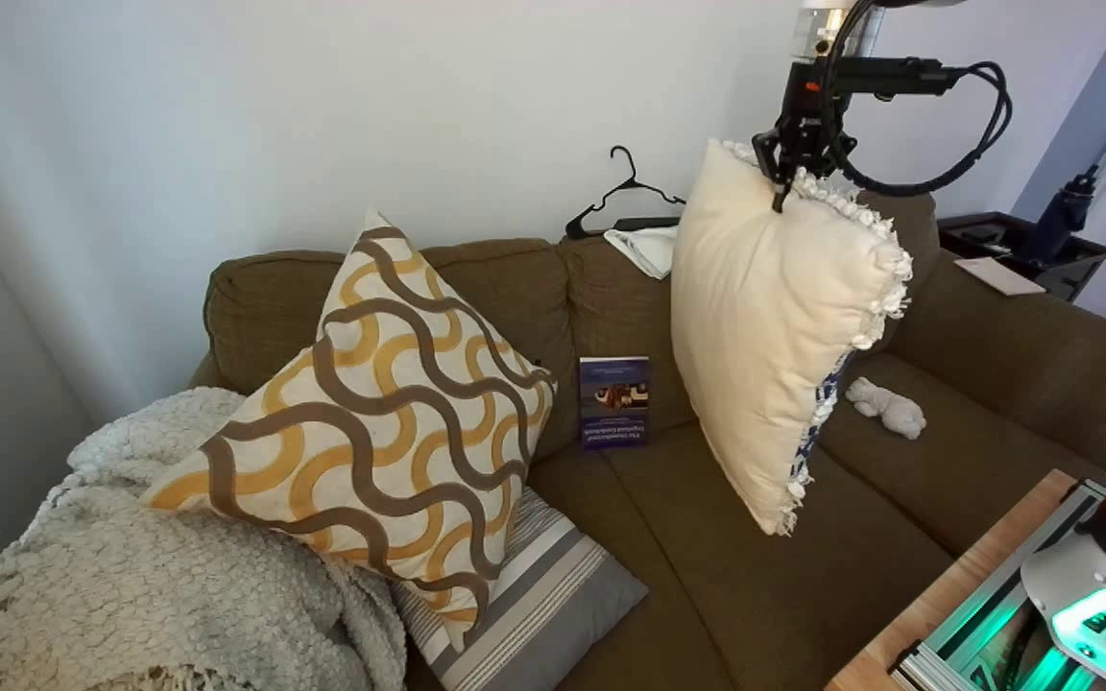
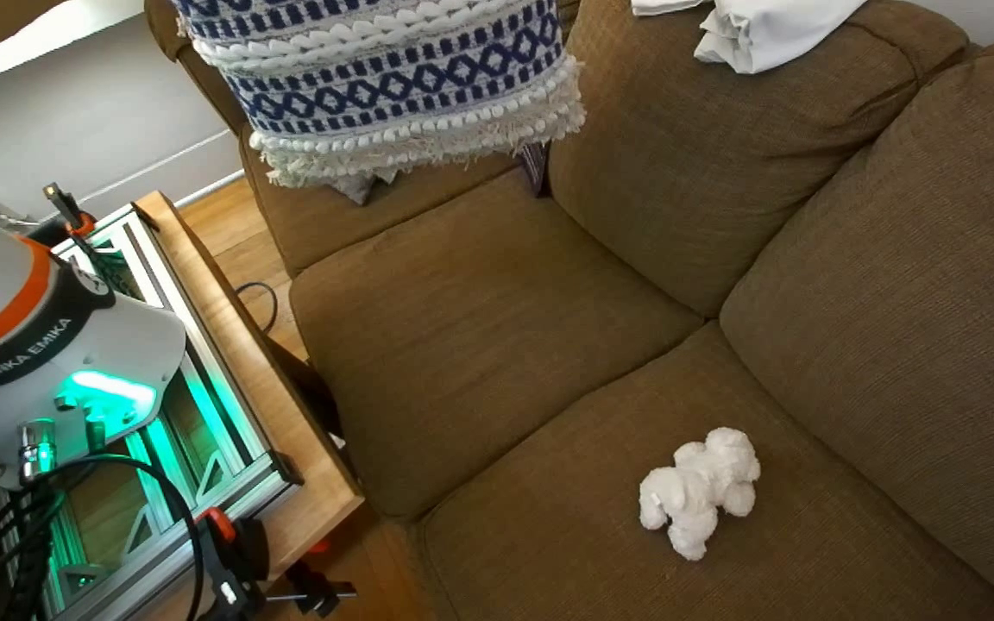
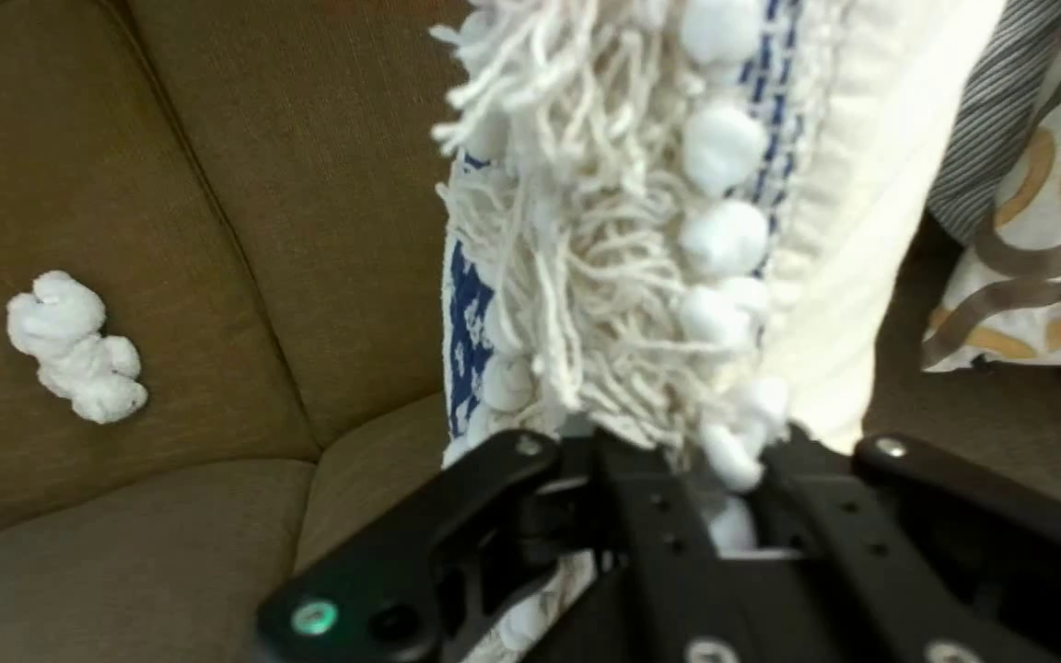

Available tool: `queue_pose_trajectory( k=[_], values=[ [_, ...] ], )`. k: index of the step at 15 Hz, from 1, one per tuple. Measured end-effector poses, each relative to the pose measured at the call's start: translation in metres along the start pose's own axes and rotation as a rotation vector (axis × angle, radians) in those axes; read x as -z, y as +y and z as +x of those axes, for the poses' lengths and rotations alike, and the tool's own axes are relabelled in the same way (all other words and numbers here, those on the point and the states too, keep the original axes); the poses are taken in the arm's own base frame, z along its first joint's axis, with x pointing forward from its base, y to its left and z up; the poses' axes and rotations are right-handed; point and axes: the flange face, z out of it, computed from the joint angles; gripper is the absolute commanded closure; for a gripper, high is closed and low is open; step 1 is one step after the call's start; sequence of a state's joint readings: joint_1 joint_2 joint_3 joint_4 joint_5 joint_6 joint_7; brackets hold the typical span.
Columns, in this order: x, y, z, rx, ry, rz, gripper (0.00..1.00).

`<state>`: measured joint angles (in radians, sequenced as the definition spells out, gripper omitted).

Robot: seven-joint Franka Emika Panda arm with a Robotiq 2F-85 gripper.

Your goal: Put the blue pillow against the other pillows

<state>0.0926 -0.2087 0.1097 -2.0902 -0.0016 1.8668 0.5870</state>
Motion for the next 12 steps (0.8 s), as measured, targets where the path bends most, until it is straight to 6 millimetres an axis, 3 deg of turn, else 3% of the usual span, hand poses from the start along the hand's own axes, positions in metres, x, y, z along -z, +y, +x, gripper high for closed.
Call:
queue_pose_trajectory(
  k=[4,5,12],
  values=[
    [0.022,-0.025,-0.011,0.108,-0.029,0.043,0.96],
    [0.021,-0.029,-0.009,0.125,-0.044,0.052,0.83],
    [0.002,-0.039,0.011,0.144,-0.090,0.060,0.83]
  ],
)
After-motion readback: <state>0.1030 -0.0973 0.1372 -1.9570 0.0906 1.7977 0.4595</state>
